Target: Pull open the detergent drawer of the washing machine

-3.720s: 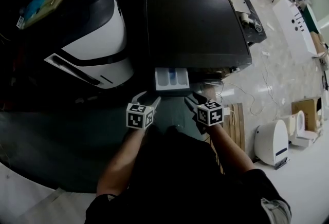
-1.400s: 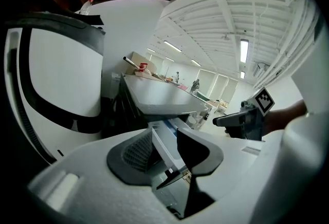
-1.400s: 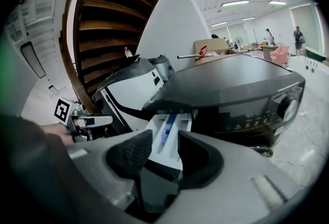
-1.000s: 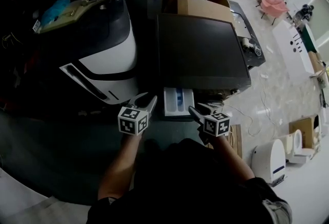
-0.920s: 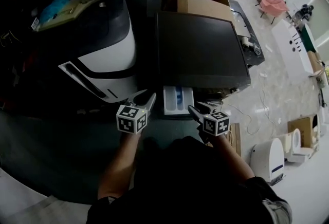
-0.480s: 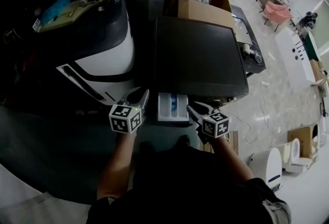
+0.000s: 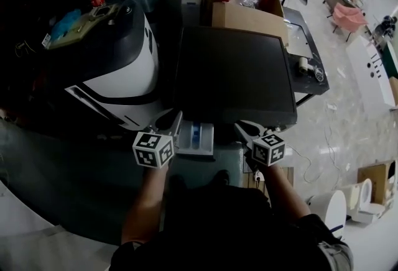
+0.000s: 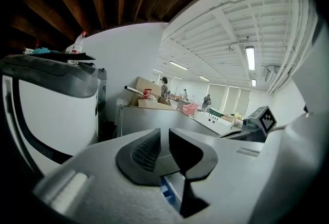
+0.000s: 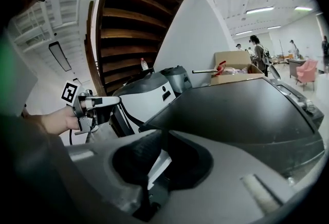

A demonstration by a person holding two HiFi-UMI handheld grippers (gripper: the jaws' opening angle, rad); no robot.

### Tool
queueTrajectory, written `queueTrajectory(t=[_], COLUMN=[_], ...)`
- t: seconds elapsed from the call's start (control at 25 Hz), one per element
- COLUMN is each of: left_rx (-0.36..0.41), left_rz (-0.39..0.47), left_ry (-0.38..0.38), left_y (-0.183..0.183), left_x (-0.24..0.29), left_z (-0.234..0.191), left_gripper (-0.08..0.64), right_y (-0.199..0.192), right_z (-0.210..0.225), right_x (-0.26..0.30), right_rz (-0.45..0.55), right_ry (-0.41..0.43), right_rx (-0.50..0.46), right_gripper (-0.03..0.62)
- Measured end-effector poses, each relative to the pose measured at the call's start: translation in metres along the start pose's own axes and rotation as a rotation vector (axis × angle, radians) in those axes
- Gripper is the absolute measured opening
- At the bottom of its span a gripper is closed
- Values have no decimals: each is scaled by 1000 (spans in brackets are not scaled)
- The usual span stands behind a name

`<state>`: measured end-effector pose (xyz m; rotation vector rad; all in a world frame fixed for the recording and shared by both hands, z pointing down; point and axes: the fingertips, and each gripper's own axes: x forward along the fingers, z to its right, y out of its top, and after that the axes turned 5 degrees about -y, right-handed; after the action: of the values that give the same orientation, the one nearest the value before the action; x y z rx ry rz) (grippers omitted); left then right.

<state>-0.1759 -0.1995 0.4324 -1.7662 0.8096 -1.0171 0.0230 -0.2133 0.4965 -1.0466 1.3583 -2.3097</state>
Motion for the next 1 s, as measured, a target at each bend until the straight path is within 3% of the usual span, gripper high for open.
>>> queueTrajectory(t=[0.36,0.64,0.84,1.0], left_rx=[0,44,65,86], left_rz=[36,45,47,63], left_ry=[21,91,77,66], left_y=[19,37,43,52], left_x=[22,-1,-14,-22], left_z=[50,30,25,24], left_gripper=[57,49,45,41], right_y=[34,71,92,96], right_z=[18,13,-10,-30], right_x=[-39,-54,-51,-44], right_rz=[63,155,241,251], right_ry=[118,116,134,139], right_rx=[-39,-89,-47,-84], right_gripper=[3,3,2,2])
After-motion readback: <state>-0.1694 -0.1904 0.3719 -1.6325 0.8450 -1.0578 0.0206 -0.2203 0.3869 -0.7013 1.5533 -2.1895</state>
